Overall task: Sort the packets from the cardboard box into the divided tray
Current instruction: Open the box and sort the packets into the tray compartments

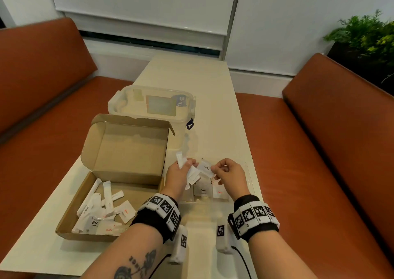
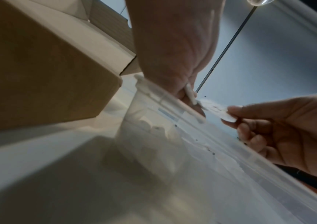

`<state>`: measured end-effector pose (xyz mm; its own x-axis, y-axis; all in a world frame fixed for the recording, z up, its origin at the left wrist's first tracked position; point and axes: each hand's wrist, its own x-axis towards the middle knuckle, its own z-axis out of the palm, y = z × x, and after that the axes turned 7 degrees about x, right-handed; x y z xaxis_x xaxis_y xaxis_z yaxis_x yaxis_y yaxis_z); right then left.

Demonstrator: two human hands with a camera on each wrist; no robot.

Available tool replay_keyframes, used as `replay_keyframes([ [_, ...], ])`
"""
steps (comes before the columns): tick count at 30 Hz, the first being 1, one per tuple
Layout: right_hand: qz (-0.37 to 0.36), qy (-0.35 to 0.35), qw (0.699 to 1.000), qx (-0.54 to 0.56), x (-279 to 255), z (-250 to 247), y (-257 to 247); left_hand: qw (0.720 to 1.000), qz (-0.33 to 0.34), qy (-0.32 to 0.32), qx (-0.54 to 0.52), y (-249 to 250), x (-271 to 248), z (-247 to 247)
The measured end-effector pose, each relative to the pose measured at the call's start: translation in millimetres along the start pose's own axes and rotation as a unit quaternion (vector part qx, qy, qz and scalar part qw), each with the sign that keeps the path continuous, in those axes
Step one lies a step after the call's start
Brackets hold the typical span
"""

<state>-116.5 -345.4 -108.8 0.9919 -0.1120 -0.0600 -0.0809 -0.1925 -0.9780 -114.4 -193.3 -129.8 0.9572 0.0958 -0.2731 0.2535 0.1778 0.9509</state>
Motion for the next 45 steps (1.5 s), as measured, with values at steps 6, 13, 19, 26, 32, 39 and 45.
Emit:
replay_keyframes([
  [6, -0.007, 0.006, 1.000, 0.019, 0.1, -11.1, -0.3, 0.995, 0.027, -0.035, 0.087, 3.4, -3.8, 5.5],
  [13, 0.014, -0.057, 0.998, -0.017, -3.7, -12.7, 0.1, 0.989, 0.046, -0.051, 0.135, 7.2, -7.2, 10.8],
  [19, 0.003, 0.027, 1.000, 0.011, -1.5, -8.7, -1.0, 0.988, 0.048, -0.057, 0.133, 7.2, -10.0, 14.7],
  [26, 0.018, 0.037, 0.996, 0.074, -2.2, -0.8, -7.5, 0.969, 0.092, -0.059, 0.223, 7.3, -11.8, 16.4],
  [32, -0.040, -0.078, 0.986, -0.145, 10.3, -5.8, -26.3, 0.935, 0.109, -0.080, 0.328, 6.2, -5.9, 11.1],
  [39, -0.002, -0.070, 0.988, -0.136, 6.8, -7.8, -22.2, 0.973, 0.112, 0.029, 0.201, 7.4, -0.9, 3.2],
  [45, -0.004, -0.106, 0.966, -0.235, -4.1, 9.5, 1.4, 0.996, 0.066, 0.056, 0.029, 9.0, 1.6, -1.0],
])
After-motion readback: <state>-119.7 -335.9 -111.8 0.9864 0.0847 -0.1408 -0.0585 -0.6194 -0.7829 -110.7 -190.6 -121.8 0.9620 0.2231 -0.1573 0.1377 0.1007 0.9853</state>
